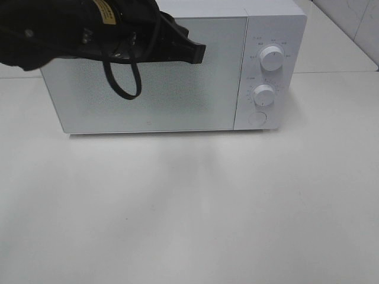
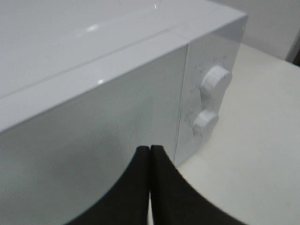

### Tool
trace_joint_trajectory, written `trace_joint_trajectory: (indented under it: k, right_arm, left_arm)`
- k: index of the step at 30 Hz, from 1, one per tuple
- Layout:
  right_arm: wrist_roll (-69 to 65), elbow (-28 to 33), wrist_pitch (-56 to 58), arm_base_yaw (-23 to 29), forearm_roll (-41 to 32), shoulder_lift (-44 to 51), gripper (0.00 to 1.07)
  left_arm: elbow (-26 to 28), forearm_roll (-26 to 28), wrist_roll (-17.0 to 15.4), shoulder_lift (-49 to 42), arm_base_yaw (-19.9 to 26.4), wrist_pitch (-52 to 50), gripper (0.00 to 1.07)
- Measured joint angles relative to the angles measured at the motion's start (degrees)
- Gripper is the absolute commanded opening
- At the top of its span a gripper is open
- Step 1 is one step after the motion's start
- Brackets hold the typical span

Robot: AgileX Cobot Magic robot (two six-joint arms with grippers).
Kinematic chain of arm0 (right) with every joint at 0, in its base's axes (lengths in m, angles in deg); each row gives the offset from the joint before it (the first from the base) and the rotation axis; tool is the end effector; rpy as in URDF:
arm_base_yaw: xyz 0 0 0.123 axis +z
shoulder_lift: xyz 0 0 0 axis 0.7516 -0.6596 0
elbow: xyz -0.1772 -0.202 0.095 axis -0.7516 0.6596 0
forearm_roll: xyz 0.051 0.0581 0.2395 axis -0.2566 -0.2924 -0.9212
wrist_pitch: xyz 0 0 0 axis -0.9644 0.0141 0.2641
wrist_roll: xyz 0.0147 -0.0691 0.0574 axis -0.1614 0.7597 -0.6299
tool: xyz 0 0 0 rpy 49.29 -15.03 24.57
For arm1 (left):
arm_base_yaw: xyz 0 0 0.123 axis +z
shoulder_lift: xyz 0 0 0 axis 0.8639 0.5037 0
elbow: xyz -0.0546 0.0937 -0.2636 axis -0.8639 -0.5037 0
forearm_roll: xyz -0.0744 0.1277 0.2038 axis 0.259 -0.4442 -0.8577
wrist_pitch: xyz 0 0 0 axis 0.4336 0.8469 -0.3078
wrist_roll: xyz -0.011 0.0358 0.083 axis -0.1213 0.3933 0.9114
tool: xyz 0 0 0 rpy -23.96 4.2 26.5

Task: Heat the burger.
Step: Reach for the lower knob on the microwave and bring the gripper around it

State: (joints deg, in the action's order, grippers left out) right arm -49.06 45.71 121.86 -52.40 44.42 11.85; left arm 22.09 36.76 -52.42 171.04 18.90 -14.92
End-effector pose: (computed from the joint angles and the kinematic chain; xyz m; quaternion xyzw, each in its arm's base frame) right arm -0.0007 -0.0022 0.2822 0.0151 0.8296 -0.0399 0.5567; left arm 0.2891 -0.2499 0.2677 0.2856 0.7786 -0.1976 0.5227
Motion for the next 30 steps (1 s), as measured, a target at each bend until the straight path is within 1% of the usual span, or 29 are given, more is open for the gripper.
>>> trace_joint_trajectory:
  k: [1, 2, 3, 4, 5, 6, 7, 8, 9, 10, 11, 12, 13, 14, 15, 16, 19, 21, 22, 24, 25, 27, 28, 30]
  right_arm:
    - [0.0, 0.0, 0.0, 0.0, 0.0, 0.0, 0.74]
    - [0.0, 0.0, 0.0, 0.0, 0.0, 0.0, 0.74]
    - [0.0, 0.0, 0.0, 0.0, 0.0, 0.0, 0.74]
    - [0.0, 0.0, 0.0, 0.0, 0.0, 0.0, 0.74]
    - [0.0, 0.0, 0.0, 0.0, 0.0, 0.0, 0.74]
    - [0.0, 0.0, 0.0, 0.0, 0.0, 0.0, 0.74]
    - [0.0, 0.0, 0.0, 0.0, 0.0, 0.0, 0.74]
    - [0.0, 0.0, 0.0, 0.0, 0.0, 0.0, 0.74]
    - [0.0, 0.0, 0.0, 0.0, 0.0, 0.0, 0.74]
    - [0.0, 0.0, 0.0, 0.0, 0.0, 0.0, 0.74]
    - [0.0, 0.0, 0.0, 0.0, 0.0, 0.0, 0.74]
    - [0.0, 0.0, 0.0, 0.0, 0.0, 0.0, 0.74]
    - [0.0, 0.0, 0.0, 0.0, 0.0, 0.0, 0.74]
    - [0.0, 0.0, 0.0, 0.0, 0.0, 0.0, 0.74]
    - [0.0, 0.0, 0.0, 0.0, 0.0, 0.0, 0.74]
    - [0.0, 0.0, 0.0, 0.0, 0.0, 0.0, 0.74]
    - [0.0, 0.0, 0.0, 0.0, 0.0, 0.0, 0.74]
    - [0.0, 0.0, 0.0, 0.0, 0.0, 0.0, 0.74]
    - [0.0, 0.0, 0.0, 0.0, 0.0, 0.0, 0.74]
    - [0.0, 0.0, 0.0, 0.0, 0.0, 0.0, 0.74]
    - [0.0, 0.0, 0.0, 0.0, 0.0, 0.0, 0.74]
    - [0.0, 0.0, 0.0, 0.0, 0.0, 0.0, 0.74]
    - [0.0, 0.0, 0.0, 0.0, 0.0, 0.0, 0.74]
    - [0.0, 0.0, 0.0, 0.0, 0.0, 0.0, 0.74]
  left_arm:
    - [0.0, 0.0, 0.0, -2.3, -0.4, 6.9, 0.0]
    - [0.0, 0.0, 0.0, -3.5, -0.6, 10.8, 0.0]
    - [0.0, 0.0, 0.0, -3.5, -0.6, 10.8, 0.0]
    - [0.0, 0.0, 0.0, -5.5, -0.6, 18.9, 0.0]
    - [0.0, 0.0, 0.0, -5.5, -0.6, 18.9, 0.0]
    - [0.0, 0.0, 0.0, -7.2, -0.6, 26.1, 0.03]
    - [0.0, 0.0, 0.0, -7.8, -0.6, 29.1, 0.08]
    - [0.0, 0.0, 0.0, -7.8, -0.6, 29.1, 0.08]
    - [0.0, 0.0, 0.0, -9.1, -0.6, 35.6, 0.25]
    - [0.0, 0.0, 0.0, -9.5, -0.6, 38.3, 0.38]
    - [0.0, 0.0, 0.0, -9.5, -0.6, 38.3, 0.38]
    - [0.0, 0.0, 0.0, -10.3, -0.6, 42.5, 0.67]
    - [0.0, 0.0, 0.0, -10.6, -0.6, 44.1, 0.81]
    - [0.0, 0.0, 0.0, -10.6, -0.6, 44.1, 0.81]
    - [0.0, 0.0, 0.1, -10.8, -0.6, 46.6, 1.02]
    - [0.0, 0.3, 0.2, -10.9, -0.4, 48.9, 1.02]
    - [0.0, 0.5, 0.6, -11.0, -0.1, 49.8, 1.02]
    - [0.0, 1.5, 0.6, -11.7, 1.8, 51.3, 1.02]
    - [0.0, 1.5, 0.6, -11.7, 1.8, 51.3, 1.02]
    - [0.0, 2.2, 1.4, -13.3, 4.6, 53.6, 1.02]
    - [0.0, 2.2, 1.4, -13.3, 4.6, 53.6, 1.02]
    - [0.0, 2.2, 2.7, -15.1, 8.4, 56.4, 1.02]
    - [0.0, 2.2, 2.7, -15.1, 8.4, 56.4, 1.02]
    - [0.0, 2.2, 4.5, -18.3, 14.2, 60.7, 1.01]
